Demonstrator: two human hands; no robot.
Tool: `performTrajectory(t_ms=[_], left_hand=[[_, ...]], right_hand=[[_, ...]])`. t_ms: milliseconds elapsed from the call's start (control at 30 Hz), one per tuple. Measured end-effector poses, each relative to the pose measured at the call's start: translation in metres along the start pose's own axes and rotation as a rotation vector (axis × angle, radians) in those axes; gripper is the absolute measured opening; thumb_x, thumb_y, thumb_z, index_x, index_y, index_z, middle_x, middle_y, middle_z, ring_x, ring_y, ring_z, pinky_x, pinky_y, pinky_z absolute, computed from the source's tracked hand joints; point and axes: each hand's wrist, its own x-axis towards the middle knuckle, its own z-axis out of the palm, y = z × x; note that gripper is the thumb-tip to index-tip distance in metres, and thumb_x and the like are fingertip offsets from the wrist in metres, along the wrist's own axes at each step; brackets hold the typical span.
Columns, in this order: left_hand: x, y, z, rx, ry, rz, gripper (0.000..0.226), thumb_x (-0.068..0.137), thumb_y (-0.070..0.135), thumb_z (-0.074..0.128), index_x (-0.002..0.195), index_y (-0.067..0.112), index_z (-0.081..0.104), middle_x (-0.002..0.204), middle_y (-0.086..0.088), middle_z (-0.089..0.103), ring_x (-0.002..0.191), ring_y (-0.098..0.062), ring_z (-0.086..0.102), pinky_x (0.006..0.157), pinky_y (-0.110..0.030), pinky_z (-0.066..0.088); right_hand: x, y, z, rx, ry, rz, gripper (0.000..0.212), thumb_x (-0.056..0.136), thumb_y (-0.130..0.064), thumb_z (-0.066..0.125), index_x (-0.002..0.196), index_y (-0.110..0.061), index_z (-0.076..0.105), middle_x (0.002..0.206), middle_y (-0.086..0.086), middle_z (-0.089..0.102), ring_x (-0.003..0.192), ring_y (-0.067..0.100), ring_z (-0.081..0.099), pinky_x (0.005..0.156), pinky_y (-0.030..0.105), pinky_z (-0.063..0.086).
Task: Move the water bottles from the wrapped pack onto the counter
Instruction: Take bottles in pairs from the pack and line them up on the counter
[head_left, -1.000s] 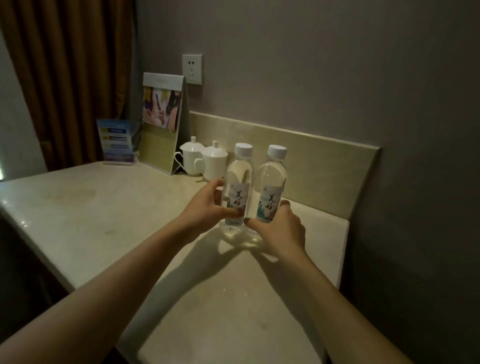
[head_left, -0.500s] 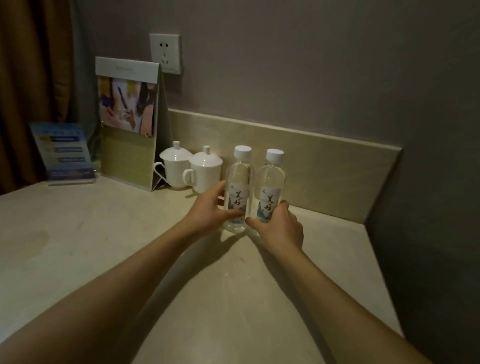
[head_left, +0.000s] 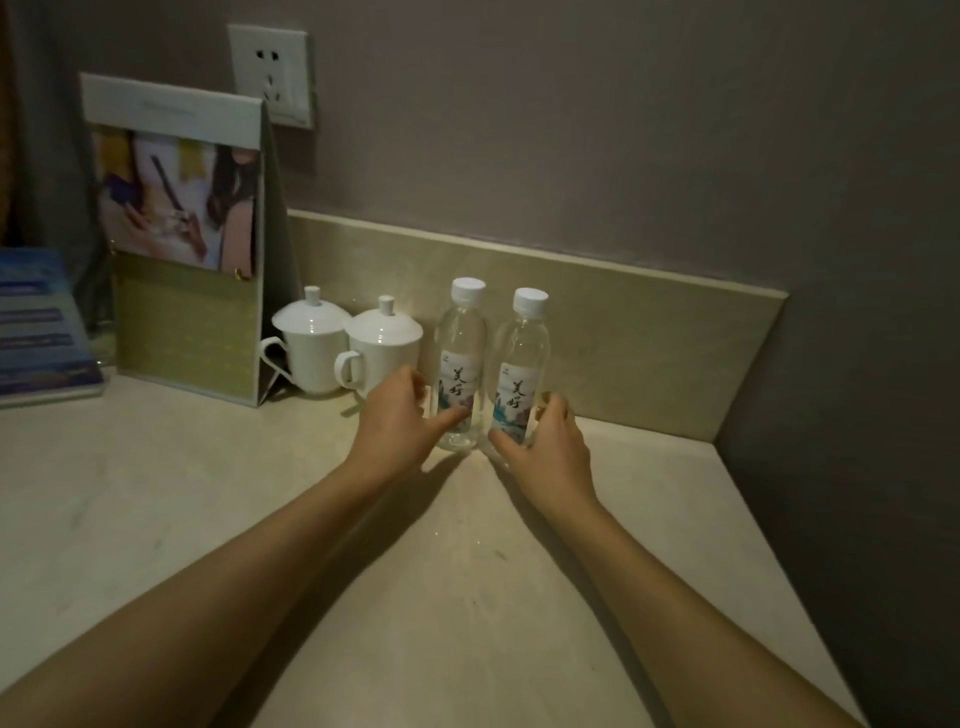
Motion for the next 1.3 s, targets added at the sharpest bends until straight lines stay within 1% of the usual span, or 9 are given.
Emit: performTrajectory(t_ms=[100, 233, 367, 533, 667, 833, 900, 1067, 1300], left_hand=[[0.000, -0.001, -0.002, 0.110, -0.023, 0.057, 0.029, 0.080, 0.044, 0.073, 0.089, 0.021, 0.058, 0.079, 0.005, 0.060, 0.070, -0.008, 0.057, 0.059, -0.025, 0.048], [0.004, 0.003, -0.005, 0.403, -0.075, 0.139, 0.041, 0.089, 0.053, 0.056, 0.102, 0.015, 0.063, 0.091, -0.004, 0.068, 0.080, -0.020, 0.064, 0.074, -0.039, 0.057], [0.009, 0.007, -0.007, 0.593, -0.131, 0.143, 0.048, 0.093, 0.058, 0.043, 0.096, 0.014, 0.064, 0.086, -0.005, 0.068, 0.076, -0.021, 0.064, 0.072, -0.038, 0.057], [0.013, 0.008, -0.002, 0.598, -0.110, 0.114, 0.049, 0.096, 0.055, 0.041, 0.102, 0.012, 0.063, 0.093, -0.008, 0.067, 0.083, -0.025, 0.064, 0.075, -0.040, 0.056], [0.017, 0.008, 0.001, 0.627, -0.087, 0.104, 0.049, 0.097, 0.054, 0.040, 0.106, 0.012, 0.063, 0.096, -0.009, 0.067, 0.086, -0.026, 0.064, 0.075, -0.039, 0.056], [0.021, 0.009, 0.005, 0.661, -0.049, 0.084, 0.046, 0.098, 0.051, 0.042, 0.106, 0.012, 0.063, 0.084, -0.005, 0.060, 0.075, -0.021, 0.057, 0.062, -0.032, 0.045], [0.023, 0.009, 0.006, 0.658, -0.041, 0.079, 0.045, 0.098, 0.050, 0.042, 0.106, 0.011, 0.064, 0.085, -0.006, 0.062, 0.073, -0.020, 0.054, 0.061, -0.031, 0.043], [0.029, 0.005, 0.007, 0.661, -0.016, 0.096, 0.044, 0.099, 0.047, 0.043, 0.105, 0.010, 0.064, 0.094, -0.011, 0.068, 0.084, -0.027, 0.063, 0.062, -0.032, 0.041], [0.036, 0.000, 0.008, 0.645, -0.017, 0.091, 0.044, 0.099, 0.047, 0.043, 0.104, 0.009, 0.065, 0.095, -0.012, 0.068, 0.086, -0.030, 0.064, 0.062, -0.033, 0.040]], right_hand=[[0.003, 0.002, 0.002, -0.041, 0.022, -0.060, 0.047, 0.081, -0.042, 0.070, 0.110, -0.017, 0.042, 0.115, 0.005, 0.057, 0.102, 0.027, 0.060, 0.071, 0.030, 0.041], [0.012, 0.001, 0.004, -0.055, 0.011, -0.072, 0.045, 0.083, -0.040, 0.069, 0.112, -0.016, 0.045, 0.117, 0.006, 0.059, 0.103, 0.027, 0.060, 0.072, 0.029, 0.041], [0.018, 0.000, 0.007, -0.044, 0.009, -0.066, 0.046, 0.082, -0.041, 0.070, 0.113, -0.016, 0.046, 0.117, 0.006, 0.059, 0.103, 0.026, 0.060, 0.074, 0.031, 0.044], [0.026, -0.003, 0.010, -0.015, -0.004, -0.053, 0.046, 0.081, -0.040, 0.072, 0.112, -0.016, 0.047, 0.115, 0.006, 0.061, 0.101, 0.024, 0.061, 0.076, 0.033, 0.049], [0.032, -0.005, 0.013, -0.026, -0.016, -0.043, 0.046, 0.082, -0.041, 0.071, 0.112, -0.015, 0.047, 0.115, 0.008, 0.062, 0.100, 0.027, 0.061, 0.072, 0.030, 0.044], [0.038, -0.010, 0.017, -0.032, -0.024, -0.033, 0.046, 0.082, -0.041, 0.070, 0.111, -0.014, 0.046, 0.115, 0.010, 0.060, 0.101, 0.029, 0.061, 0.074, 0.034, 0.048], [0.040, -0.011, 0.019, -0.040, -0.024, -0.036, 0.046, 0.083, -0.040, 0.070, 0.111, -0.013, 0.045, 0.116, 0.011, 0.061, 0.102, 0.031, 0.061, 0.076, 0.035, 0.049], [0.045, -0.014, 0.022, -0.051, -0.022, -0.035, 0.045, 0.083, -0.039, 0.070, 0.108, -0.011, 0.046, 0.112, 0.013, 0.062, 0.100, 0.032, 0.061, 0.076, 0.038, 0.051], [0.049, -0.017, 0.027, -0.048, -0.009, -0.031, 0.046, 0.083, -0.038, 0.070, 0.110, -0.010, 0.046, 0.113, 0.013, 0.062, 0.101, 0.032, 0.061, 0.072, 0.033, 0.047]])
